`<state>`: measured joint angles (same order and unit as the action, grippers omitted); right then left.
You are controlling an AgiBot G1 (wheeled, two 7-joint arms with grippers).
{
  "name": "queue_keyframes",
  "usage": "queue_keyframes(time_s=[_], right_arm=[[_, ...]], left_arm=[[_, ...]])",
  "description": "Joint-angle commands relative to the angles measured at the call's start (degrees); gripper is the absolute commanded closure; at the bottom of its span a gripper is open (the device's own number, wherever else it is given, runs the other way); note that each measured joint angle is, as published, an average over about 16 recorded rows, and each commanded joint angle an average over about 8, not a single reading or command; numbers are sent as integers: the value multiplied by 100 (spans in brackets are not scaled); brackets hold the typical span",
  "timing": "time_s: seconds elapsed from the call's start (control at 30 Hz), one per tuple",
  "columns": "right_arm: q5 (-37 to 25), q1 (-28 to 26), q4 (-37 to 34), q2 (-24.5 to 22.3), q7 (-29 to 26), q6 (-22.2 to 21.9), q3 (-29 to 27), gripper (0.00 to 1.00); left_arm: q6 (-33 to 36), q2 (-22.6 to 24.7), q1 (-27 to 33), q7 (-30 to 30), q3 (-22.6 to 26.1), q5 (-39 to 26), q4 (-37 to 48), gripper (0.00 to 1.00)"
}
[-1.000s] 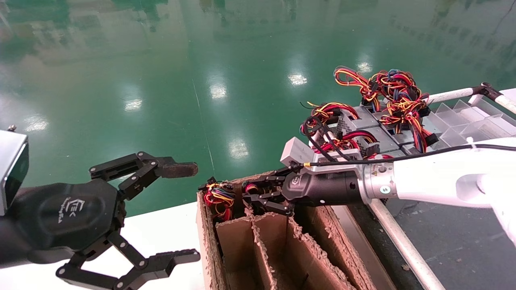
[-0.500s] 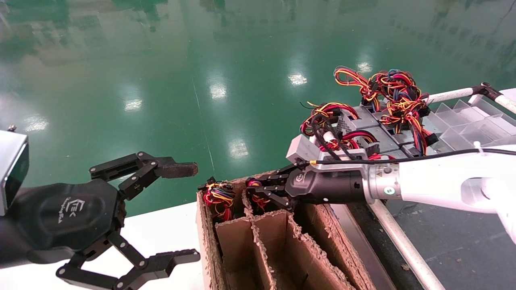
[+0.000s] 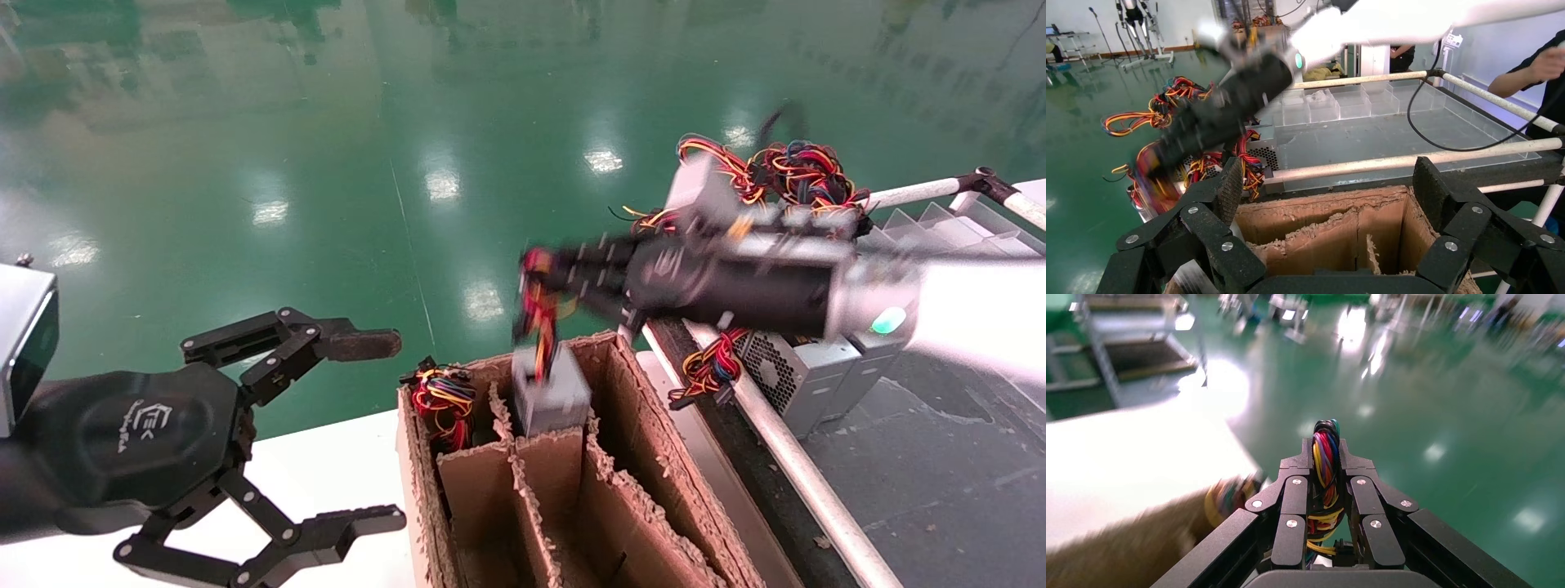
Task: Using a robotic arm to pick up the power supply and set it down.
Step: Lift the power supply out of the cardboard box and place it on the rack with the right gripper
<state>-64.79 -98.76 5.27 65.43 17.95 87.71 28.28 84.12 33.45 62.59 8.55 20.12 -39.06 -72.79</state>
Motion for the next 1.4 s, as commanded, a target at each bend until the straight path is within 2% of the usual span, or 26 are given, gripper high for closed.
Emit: queue_keyframes(time_s=[0.03, 0.2, 0.33, 0.53, 0.77, 0.9, 1.1, 1.4], right_arm=[[119, -132, 37, -108, -7, 98, -85, 100], [392, -669, 73, -449, -382, 195, -272, 100], [463, -1082, 128, -734, -463, 91, -332, 100], [405, -1647, 123, -1246, -229, -387, -347, 100], [369, -2108, -48, -2077, 116, -998, -392, 100], [339, -2180, -201, -2623, 198, -1092, -392, 100], [121, -2092, -390, -3344, 241, -986, -251, 100], [-277, -1733, -674, -3887, 24, -440, 22, 100]], left_arm=[[0, 0, 0, 0, 0, 0, 0, 0], [0, 0, 0, 0, 1, 0, 0, 0], [0, 0, 0, 0, 1, 1, 0, 0], [-1, -1, 0, -1, 1, 1, 0, 0], [-1, -1, 1, -1, 2, 1, 0, 0], [-1, -1, 1, -1, 2, 2, 0, 0], [-1, -1, 1, -1, 3, 2, 0, 0], [-1, -1, 1, -2, 4, 2, 0, 0]])
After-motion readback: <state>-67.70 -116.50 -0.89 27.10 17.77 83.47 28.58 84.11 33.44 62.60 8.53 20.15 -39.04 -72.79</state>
